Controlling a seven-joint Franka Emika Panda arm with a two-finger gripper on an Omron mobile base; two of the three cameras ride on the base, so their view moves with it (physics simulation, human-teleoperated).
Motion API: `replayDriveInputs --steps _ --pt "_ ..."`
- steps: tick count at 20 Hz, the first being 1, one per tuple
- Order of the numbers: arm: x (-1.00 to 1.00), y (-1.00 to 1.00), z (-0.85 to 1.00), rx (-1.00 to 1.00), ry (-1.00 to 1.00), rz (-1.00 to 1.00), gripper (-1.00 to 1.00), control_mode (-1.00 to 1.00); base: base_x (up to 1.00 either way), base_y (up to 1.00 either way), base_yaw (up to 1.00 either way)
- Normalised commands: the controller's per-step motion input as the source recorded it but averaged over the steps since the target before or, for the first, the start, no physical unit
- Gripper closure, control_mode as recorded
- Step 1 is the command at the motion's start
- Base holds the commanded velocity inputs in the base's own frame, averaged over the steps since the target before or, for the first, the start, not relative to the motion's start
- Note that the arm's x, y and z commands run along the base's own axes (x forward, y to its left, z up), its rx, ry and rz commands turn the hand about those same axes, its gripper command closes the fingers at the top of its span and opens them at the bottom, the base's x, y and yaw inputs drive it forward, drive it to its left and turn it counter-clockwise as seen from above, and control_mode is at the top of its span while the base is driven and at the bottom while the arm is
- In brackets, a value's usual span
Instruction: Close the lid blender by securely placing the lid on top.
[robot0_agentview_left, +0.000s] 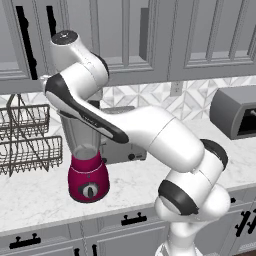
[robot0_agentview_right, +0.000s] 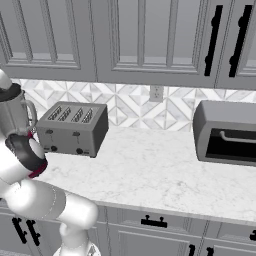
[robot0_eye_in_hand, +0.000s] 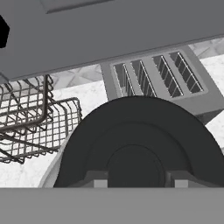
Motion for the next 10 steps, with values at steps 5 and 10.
replayDriveInputs --steps 5,10 --pt "0.0 0.42 -0.23 0.0 0.02 0.11 1.0 -1.0 0.0 0.0 0.0" --pt "0.24 -0.11 -0.19 0.01 0.0 0.14 1.0 -1.0 0.0 0.0 0.0"
